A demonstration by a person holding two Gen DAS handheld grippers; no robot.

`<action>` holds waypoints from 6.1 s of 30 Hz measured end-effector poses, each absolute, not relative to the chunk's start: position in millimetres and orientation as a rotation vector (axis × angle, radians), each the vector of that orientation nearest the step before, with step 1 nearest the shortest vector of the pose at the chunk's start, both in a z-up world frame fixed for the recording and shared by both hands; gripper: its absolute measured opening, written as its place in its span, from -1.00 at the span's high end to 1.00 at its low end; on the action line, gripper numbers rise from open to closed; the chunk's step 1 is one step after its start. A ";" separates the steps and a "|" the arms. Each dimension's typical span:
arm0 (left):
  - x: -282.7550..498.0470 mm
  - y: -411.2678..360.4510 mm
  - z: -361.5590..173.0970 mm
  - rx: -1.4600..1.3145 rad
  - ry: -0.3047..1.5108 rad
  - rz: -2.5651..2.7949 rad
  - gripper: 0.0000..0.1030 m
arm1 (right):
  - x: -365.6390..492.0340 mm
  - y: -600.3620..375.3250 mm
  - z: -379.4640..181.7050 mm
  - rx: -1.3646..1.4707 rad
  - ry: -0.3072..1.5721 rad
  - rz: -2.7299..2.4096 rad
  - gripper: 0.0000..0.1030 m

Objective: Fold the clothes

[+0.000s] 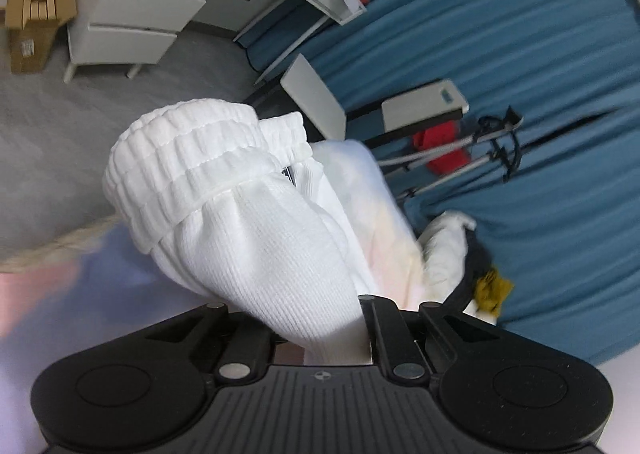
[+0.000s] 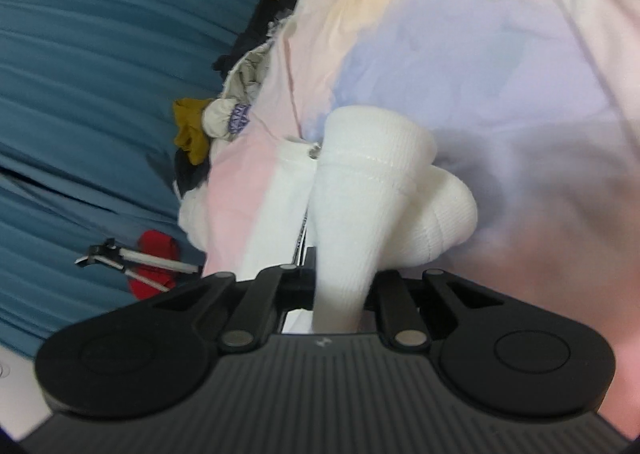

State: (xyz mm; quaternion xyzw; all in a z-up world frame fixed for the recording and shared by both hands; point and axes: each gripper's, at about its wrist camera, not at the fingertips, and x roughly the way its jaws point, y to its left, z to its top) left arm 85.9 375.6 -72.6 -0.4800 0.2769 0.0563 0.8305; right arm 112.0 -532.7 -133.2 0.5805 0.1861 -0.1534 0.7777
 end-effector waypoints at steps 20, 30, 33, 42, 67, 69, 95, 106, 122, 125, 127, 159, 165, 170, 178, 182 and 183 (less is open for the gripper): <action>-6.5 349.0 -35.6 -0.602 0.746 0.123 -0.16 | 105.4 -544.5 -158.8 1.228 0.439 -0.367 0.77; 9.4 230.4 -1.4 -0.351 0.660 -0.019 -0.31 | 107.5 -549.9 -149.8 1.209 0.372 -0.372 0.77; 19.7 190.6 6.2 -0.274 0.639 -0.068 -0.32 | 107.5 -550.2 -144.8 1.167 0.358 -0.373 0.77; 75.7 68.0 -56.3 -0.081 0.615 -0.129 -0.32 | 103.1 -554.4 -150.4 1.153 0.353 -0.387 0.77; 91.8 43.9 -109.5 0.060 0.664 -0.131 -0.38 | 112.8 -546.2 -159.3 1.054 0.420 -0.452 0.77; 87.3 46.0 -103.4 0.071 0.645 -0.112 -0.38 | 112.1 -546.6 -159.8 1.055 0.420 -0.450 0.77; 94.5 62.1 -122.5 0.107 0.687 -0.080 -0.41 | 120.2 -516.4 -108.9 0.794 0.346 -0.443 0.77; 95.3 63.2 -120.3 0.098 0.692 -0.086 -0.41 | 134.7 -468.5 -49.1 0.487 0.276 -0.404 0.77; 92.8 74.5 -103.6 -0.021 0.690 -0.112 -0.39 | 105.8 -201.9 -23.6 -0.336 0.162 0.066 0.76; 84.8 91.5 -89.8 -0.129 0.661 -0.121 -0.40 | 101.4 -160.4 -63.9 -0.417 0.287 0.159 0.75; 81.3 99.6 -83.0 -0.200 0.648 -0.149 -0.40 | 101.3 -141.9 -95.1 -0.445 0.406 0.215 0.75; 92.5 100.4 -79.4 -0.354 0.627 -0.231 -0.41 | 94.7 -115.1 -112.5 -0.160 0.455 0.378 0.27; 86.1 99.2 -76.0 -0.327 0.609 -0.232 -0.42 | 92.4 -126.8 -108.7 -0.046 0.472 0.446 -0.34; 81.2 97.0 -74.0 -0.299 0.599 -0.234 -0.42 | 91.6 -146.2 -85.9 0.097 0.520 0.474 -0.35; 73.9 83.4 -77.5 -0.253 0.608 -0.292 -0.42 | 68.3 -194.9 -55.6 0.192 0.424 0.338 -0.35; 76.3 71.7 -90.3 -0.187 0.653 -0.297 -0.42 | 81.2 -207.8 -59.7 0.149 0.428 0.170 -0.35; 77.6 69.0 -94.0 -0.165 0.666 -0.290 -0.42 | 86.1 -211.0 -63.8 0.143 0.445 0.126 -0.35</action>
